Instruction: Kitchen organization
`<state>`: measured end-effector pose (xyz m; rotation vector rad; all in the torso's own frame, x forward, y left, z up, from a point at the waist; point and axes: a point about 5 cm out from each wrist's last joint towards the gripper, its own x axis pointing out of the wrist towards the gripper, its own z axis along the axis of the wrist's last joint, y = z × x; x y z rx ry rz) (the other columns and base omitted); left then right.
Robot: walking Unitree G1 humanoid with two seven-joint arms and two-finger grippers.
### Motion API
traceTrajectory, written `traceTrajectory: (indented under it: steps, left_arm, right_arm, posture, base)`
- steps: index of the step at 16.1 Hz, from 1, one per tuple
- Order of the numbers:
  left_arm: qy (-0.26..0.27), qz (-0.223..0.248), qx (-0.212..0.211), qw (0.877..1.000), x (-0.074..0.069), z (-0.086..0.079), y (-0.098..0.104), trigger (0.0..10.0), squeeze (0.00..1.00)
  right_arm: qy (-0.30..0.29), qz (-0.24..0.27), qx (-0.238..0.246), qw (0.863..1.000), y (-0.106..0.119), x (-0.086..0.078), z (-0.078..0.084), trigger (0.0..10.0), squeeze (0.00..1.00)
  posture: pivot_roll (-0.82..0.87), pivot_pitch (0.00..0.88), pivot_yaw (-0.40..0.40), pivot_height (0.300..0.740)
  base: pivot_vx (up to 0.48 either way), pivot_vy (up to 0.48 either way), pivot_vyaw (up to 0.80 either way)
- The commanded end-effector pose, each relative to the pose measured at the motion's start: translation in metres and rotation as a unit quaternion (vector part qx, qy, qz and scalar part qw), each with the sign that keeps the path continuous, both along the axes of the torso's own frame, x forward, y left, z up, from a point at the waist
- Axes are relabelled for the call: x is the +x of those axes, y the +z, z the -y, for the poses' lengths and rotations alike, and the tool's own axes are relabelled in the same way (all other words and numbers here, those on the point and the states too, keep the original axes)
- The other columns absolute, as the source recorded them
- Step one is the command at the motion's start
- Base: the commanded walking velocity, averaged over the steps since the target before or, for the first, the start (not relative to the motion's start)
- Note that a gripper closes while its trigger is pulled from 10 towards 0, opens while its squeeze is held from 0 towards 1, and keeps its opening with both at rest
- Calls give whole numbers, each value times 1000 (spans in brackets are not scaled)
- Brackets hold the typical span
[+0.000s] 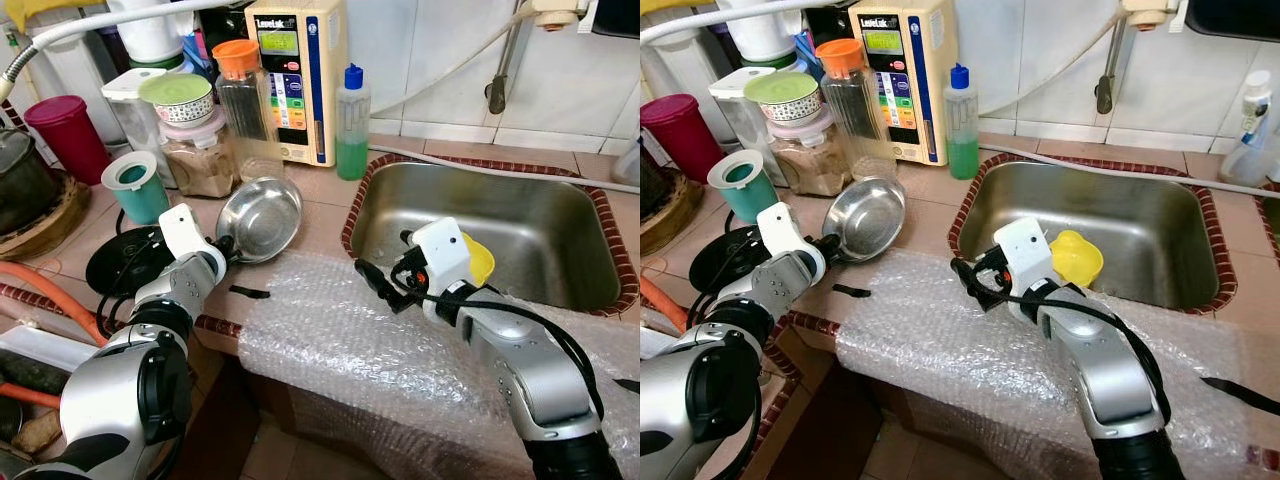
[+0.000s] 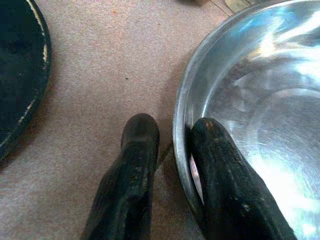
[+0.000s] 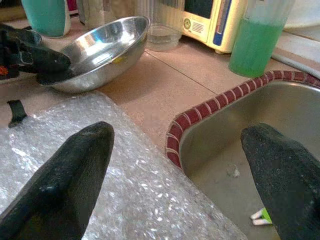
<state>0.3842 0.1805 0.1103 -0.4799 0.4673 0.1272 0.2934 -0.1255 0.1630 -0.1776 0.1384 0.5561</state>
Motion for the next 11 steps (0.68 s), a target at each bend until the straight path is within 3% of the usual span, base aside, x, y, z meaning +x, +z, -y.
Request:
traceTrajectory:
  steps: [1,4,7,11]
  left_arm:
    - [1,-1,15,1000,-1,-3,-2,0,0]
    - [-23,26,48,998,4,-1,9,0,0]
    - [-37,37,51,997,5,5,10,0,0]
    - [-82,73,11,994,6,31,10,0,0]
  right_arm:
    - [-1,-1,3,1000,2,3,0,10000,0]
    - [-1,-4,0,1000,0,3,1,10000,0]
    - [-3,-4,8,1000,1,6,-1,10000,0]
    - [-25,-48,104,993,-1,11,-6,10000,0]
  posture:
    - [-14,0,90,740]
    - [-13,0,83,740]
    - [-6,0,81,740]
    - [-14,0,64,740]
  base:
    - [0,0,0]
    - [0,0,0]
    - [0,0,0]
    - [0,0,0]
